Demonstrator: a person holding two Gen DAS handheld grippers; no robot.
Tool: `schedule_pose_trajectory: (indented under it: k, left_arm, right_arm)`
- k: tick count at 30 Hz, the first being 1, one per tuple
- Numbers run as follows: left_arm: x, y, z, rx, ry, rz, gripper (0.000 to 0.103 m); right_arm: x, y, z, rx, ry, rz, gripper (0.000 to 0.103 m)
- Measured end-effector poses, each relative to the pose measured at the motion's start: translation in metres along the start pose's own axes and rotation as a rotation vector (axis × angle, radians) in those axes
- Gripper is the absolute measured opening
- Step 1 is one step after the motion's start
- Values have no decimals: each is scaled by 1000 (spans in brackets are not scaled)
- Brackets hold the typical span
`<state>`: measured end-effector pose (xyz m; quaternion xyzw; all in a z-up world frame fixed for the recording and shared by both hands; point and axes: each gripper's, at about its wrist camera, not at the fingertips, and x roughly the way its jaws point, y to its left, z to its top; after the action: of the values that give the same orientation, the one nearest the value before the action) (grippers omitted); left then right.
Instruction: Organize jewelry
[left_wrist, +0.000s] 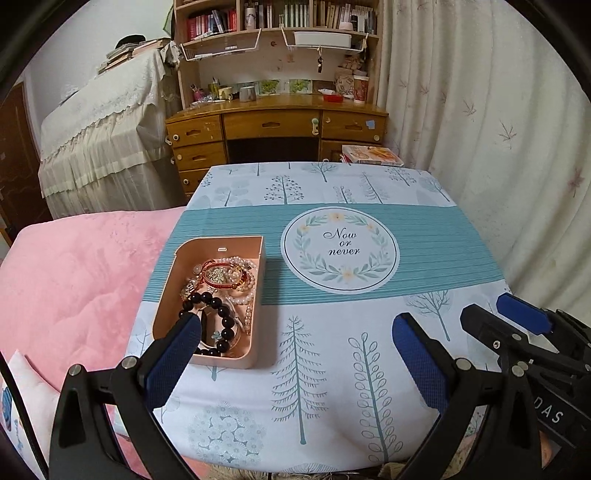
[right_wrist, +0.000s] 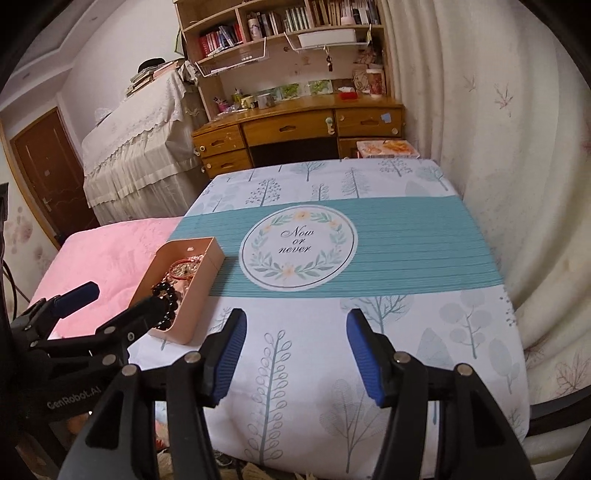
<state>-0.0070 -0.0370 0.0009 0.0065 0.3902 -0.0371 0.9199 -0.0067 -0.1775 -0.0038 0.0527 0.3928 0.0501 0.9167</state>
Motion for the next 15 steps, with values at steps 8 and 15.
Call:
schedule_pose_trajectory:
  k: [8,15]
  left_arm:
    - [7,-5,0,11,1,1,102]
    - [10,-8,-1,16,6,0,102]
  right_arm:
    - [4,-4,0,9,-7,-31,57]
    - [9,-7,1,14,-6,-34,57]
